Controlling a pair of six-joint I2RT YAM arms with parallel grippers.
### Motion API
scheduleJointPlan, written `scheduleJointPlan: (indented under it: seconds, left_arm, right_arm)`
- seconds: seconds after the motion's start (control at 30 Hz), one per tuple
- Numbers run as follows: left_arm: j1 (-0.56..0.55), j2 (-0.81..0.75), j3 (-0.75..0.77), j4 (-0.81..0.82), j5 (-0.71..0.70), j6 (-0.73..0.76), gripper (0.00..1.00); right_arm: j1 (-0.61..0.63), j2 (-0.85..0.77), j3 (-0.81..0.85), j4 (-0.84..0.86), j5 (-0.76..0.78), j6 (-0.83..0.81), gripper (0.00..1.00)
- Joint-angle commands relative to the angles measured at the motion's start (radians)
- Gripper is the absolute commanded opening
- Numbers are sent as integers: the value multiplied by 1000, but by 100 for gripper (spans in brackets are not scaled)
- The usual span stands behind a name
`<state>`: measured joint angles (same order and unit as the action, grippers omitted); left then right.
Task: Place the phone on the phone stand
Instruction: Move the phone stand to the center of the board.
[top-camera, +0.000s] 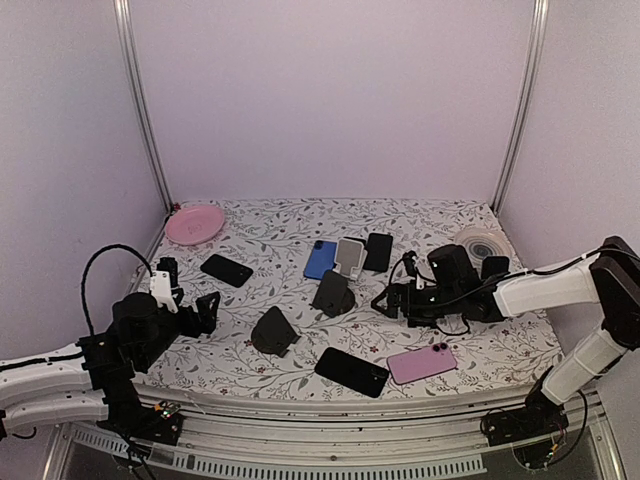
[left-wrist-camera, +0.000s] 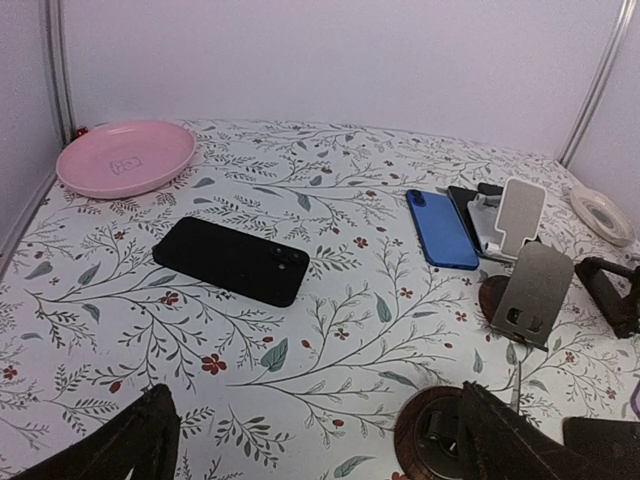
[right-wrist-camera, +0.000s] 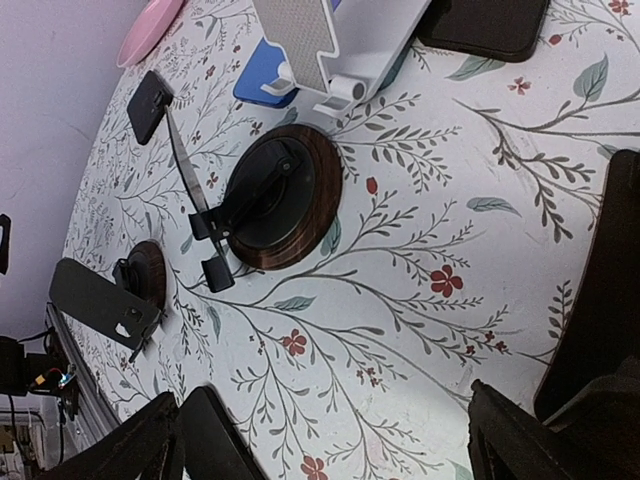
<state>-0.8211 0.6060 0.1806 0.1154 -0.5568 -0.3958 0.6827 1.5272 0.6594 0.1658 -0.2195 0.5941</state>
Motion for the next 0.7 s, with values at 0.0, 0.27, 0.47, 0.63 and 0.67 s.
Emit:
scheduleJointPlan:
  seconds: [0.0, 0.27, 0.47, 0.63, 0.67]
  left_arm:
    - [15, -12, 10, 18, 6, 3, 97]
    - [14, -15, 10, 17, 5, 4, 97]
    - [15, -18, 9, 18, 4, 3, 97]
    - [14, -14, 8, 18, 5, 3, 97]
    - [16, -13, 8, 18, 4, 3, 97]
  right_arm:
    - [2, 12, 31, -11, 118, 32, 99]
    - [-43, 3, 39, -68, 172, 22, 100]
    - [-49, -18, 36, -115, 198, 4, 99]
    - [-49, -35, 18, -138, 187, 6, 99]
    - [-49, -35, 14, -138, 171, 6, 99]
